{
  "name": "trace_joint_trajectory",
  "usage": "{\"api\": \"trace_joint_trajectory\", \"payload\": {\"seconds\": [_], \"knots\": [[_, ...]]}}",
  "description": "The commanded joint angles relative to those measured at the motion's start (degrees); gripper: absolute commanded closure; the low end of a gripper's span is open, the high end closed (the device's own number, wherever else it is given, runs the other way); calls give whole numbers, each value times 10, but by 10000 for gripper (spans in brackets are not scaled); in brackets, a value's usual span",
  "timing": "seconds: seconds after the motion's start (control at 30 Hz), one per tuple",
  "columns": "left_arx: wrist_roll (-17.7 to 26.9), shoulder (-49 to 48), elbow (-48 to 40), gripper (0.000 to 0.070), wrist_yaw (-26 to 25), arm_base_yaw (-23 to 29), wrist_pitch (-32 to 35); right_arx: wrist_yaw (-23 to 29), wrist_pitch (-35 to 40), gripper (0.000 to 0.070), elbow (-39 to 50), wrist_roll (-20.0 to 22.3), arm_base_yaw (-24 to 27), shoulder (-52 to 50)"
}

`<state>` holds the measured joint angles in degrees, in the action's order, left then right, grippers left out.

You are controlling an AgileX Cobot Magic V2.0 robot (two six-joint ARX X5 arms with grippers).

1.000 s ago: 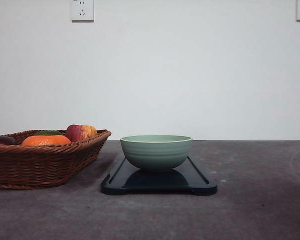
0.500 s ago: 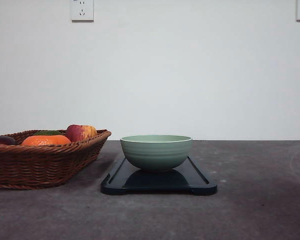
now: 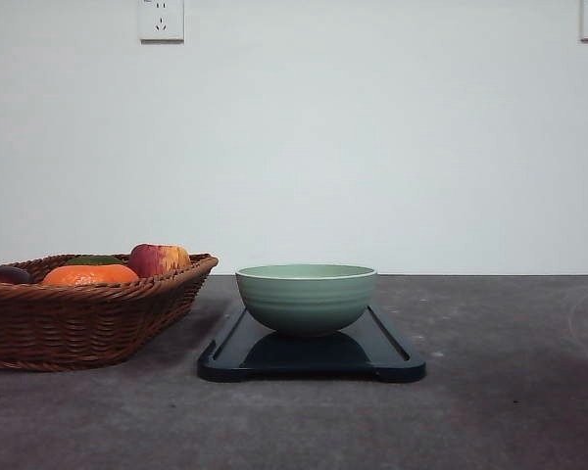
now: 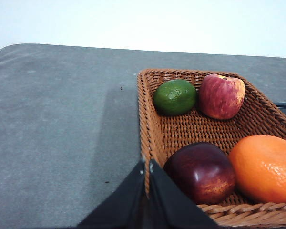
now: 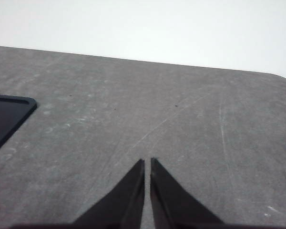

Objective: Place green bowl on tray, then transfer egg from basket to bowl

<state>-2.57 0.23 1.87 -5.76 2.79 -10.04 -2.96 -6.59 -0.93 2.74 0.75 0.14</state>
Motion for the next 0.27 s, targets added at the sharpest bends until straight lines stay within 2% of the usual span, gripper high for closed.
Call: {"api": "trace_joint_trajectory", "payload": {"seconds": [0.0,0.23], "knots": [[2,0,-11,700,2,1,-5,0,7,687,2,-6,0,1],[2,0,-11,700,2,1,-5,0,7,687,2,-6,0,1]]}}
